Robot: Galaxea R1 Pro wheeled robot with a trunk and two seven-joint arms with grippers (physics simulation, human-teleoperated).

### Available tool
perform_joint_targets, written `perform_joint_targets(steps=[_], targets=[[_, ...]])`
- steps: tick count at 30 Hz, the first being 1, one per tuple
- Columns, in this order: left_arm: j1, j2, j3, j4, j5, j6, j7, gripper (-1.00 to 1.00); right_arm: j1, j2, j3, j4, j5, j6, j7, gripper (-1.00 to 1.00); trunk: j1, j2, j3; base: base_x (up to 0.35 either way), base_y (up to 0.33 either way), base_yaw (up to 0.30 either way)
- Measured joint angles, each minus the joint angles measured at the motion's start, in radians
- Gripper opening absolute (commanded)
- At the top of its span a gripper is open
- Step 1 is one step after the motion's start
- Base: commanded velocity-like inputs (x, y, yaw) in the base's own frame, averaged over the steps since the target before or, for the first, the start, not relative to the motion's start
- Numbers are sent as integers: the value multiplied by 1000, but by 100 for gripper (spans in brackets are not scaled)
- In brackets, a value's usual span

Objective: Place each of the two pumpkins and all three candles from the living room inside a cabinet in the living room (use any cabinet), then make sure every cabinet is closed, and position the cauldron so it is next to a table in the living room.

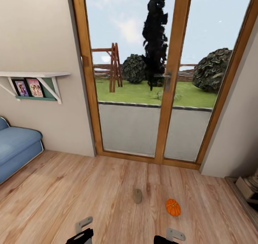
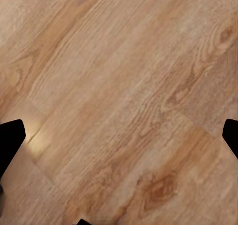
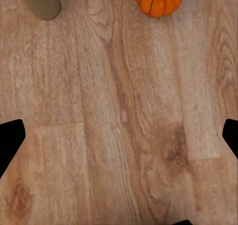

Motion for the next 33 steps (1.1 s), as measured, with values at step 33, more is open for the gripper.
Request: perform_joint_targets(steps=[33], targets=[[0, 0, 0, 1, 0, 0, 0, 100, 0, 0, 0, 0, 0, 0, 0, 100, 0, 0, 0, 157, 99, 0]])
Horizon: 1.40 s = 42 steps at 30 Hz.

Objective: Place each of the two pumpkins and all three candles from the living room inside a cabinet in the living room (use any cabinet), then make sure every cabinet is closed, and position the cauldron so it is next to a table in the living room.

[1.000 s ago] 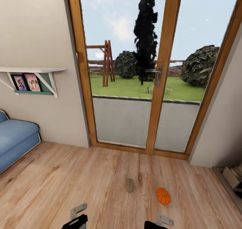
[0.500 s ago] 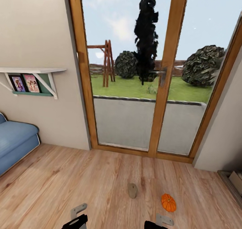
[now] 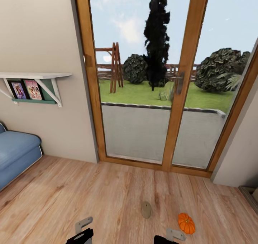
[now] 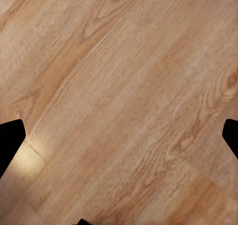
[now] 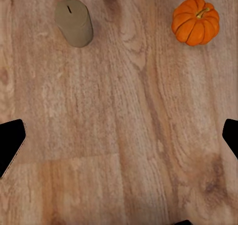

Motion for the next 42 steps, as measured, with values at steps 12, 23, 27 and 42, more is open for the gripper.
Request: perform_joint_targets(steps=[12, 23, 27, 42], targets=[[0, 0, 0, 0, 0, 0, 0, 100, 0, 0, 0, 0, 0, 0, 0, 100, 0, 0, 0, 153, 124, 0], [0, -1, 0, -1, 0, 0, 0, 100, 0, 0, 0, 0, 0, 0, 0, 100, 0, 0, 0, 151, 55, 0], [0, -1, 0, -1, 0, 0, -1, 100, 0, 0, 1, 0, 0, 0, -1, 100, 0, 0, 0, 149, -123, 0], [0, -2, 0, -1, 0, 0, 0, 100, 0, 0, 0, 0, 0, 0, 0, 100, 0, 0, 0, 174, 14, 0]])
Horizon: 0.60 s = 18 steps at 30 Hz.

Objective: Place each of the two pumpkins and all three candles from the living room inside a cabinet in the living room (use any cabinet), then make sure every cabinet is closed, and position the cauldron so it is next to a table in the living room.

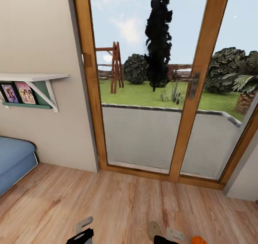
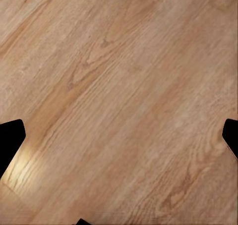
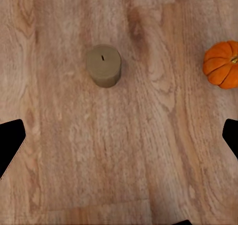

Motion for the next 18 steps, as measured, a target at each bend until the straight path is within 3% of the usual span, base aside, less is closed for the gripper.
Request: perform_joint_targets(steps=[18], targets=[[2, 0, 0, 0, 0, 0, 0, 100, 0, 0, 0, 0, 0, 0, 1, 100, 0, 0, 0, 212, 75, 0]])
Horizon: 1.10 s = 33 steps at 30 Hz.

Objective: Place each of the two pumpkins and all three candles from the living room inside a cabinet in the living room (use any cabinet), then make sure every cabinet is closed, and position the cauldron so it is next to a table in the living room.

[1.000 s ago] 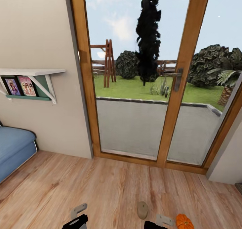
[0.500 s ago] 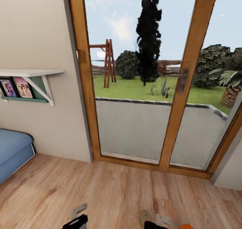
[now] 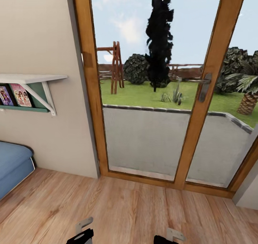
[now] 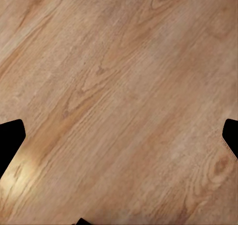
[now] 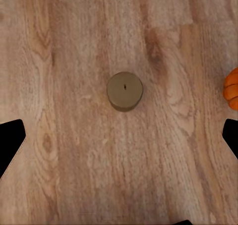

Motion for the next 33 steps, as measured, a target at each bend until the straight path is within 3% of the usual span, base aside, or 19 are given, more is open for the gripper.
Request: perform_joint_targets(steps=[16, 33], targets=[[5, 0, 0, 0, -1, 0, 0, 100, 0, 0, 1, 0, 0, 0, 2, 100, 0, 0, 0, 145, 1, 0], [5, 0, 0, 0, 0, 0, 0, 100, -1, 0, 0, 0, 0, 0, 3, 100, 0, 0, 0, 33, 32, 0]])
